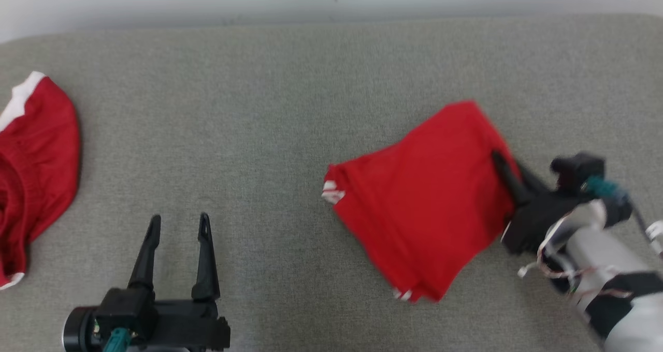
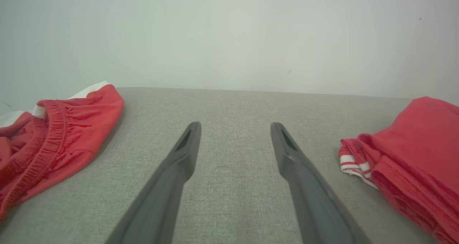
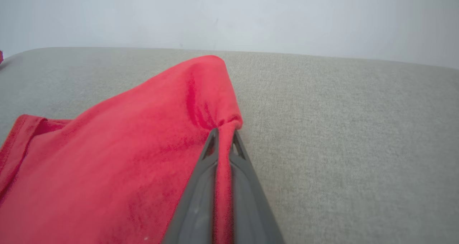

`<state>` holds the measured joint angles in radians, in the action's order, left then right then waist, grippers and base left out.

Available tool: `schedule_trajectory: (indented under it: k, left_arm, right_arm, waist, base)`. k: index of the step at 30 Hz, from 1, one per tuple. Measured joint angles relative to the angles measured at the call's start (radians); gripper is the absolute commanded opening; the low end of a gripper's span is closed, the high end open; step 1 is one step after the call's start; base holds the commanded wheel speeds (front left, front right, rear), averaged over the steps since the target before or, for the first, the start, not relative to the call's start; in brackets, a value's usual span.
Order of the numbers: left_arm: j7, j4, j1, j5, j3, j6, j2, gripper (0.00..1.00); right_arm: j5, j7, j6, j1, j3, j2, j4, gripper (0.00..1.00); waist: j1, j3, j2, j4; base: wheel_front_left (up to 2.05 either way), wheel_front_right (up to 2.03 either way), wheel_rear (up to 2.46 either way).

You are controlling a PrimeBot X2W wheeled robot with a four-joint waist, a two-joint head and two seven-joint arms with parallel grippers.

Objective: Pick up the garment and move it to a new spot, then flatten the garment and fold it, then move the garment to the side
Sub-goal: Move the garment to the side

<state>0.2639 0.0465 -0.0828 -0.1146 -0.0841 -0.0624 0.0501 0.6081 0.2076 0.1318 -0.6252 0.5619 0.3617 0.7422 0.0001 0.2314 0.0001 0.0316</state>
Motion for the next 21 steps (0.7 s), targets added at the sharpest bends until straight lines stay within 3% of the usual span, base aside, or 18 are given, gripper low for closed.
schedule_trajectory:
  k: [11, 21]
  left_arm:
    - [0.0, -0.117, -0.12, 0.058, -0.026, -0.027, 0.002, 1.0]
    - [0.0, -0.211, -0.179, 0.116, 0.009, -0.032, 0.063, 1.0]
  right_arm:
    - [0.077, -0.012, 0.0, -0.3, 0.034, 0.238, -0.043, 0.0]
    - [0.121, 0.023, 0.0, -0.468, 0.09, 0.388, -0.034, 0.0]
  waist:
    - [0.0001, 0.183, 0.0001, -0.038]
    - [0.0001, 0.358, 0.0001, -0.147]
  base:
    - [0.0, 0.0, 0.0]
    - [0.0, 0.0, 0.0]
